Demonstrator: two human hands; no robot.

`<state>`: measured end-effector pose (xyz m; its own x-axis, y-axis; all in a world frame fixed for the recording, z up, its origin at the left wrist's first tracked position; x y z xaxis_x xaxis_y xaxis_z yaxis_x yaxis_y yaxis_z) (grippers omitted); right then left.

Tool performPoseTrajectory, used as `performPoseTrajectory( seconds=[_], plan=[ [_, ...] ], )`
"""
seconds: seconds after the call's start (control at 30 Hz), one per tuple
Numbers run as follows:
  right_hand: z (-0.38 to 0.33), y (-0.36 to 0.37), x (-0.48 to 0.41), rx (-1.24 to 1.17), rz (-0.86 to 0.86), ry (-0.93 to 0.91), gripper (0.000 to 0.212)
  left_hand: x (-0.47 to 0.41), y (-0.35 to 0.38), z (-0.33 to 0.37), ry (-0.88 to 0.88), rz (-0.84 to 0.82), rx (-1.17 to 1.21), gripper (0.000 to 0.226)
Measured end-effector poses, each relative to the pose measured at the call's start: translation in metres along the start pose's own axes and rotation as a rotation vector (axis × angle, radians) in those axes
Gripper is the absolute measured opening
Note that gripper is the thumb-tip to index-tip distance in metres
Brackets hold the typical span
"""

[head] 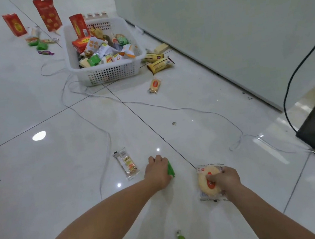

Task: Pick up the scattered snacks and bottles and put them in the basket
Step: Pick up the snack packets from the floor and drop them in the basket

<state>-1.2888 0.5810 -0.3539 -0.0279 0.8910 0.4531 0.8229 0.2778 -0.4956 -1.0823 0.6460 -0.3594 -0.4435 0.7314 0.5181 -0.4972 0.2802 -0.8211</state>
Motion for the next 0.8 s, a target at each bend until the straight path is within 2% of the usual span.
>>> performPoseTrajectory(
  seconds=[0.17,0.27,0.37,0.5,0.57,0.67,0.8],
  plan=[
    [0.008,-0.020,0.013,0.001,0.042,0.013,0.024,0.006,0.008,0.004,-0.043,-0.010,-0.002,0.072],
    [0.015,-0.028,0.018,0.001,0.052,0.019,0.024,0.009,0.014,-0.002,-0.081,-0.065,-0.016,0.071],
    [0.016,-0.029,0.019,-0.007,0.058,0.019,0.021,0.011,0.013,-0.009,-0.040,-0.108,0.000,0.067],
    [0.008,-0.019,0.020,-0.008,0.033,0.006,0.022,0.033,0.007,-0.016,0.183,-0.068,-0.126,0.053],
    [0.002,-0.013,0.020,-0.018,0.021,-0.010,0.024,0.049,0.008,-0.017,0.363,-0.033,-0.253,0.056],
    [-0.005,-0.007,0.020,-0.015,0.011,-0.031,0.026,0.075,0.016,-0.012,0.652,-0.078,-0.446,0.063],
    [-0.008,-0.008,0.018,0.001,0.016,-0.042,0.022,0.097,0.034,-0.004,0.846,-0.149,-0.633,0.046]
  ],
)
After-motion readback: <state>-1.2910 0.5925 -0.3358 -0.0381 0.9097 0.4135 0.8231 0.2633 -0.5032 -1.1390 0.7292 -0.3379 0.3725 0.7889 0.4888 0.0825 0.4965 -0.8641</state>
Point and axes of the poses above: each hand's wrist, its own x-axis away from the middle knuckle, its own y-axis out of the palm, z = x × y, the point moved 5 cm from there along -x, towards the middle knuckle, and after that the axes turned 15 degrees about -y, right-handed, at the moved point
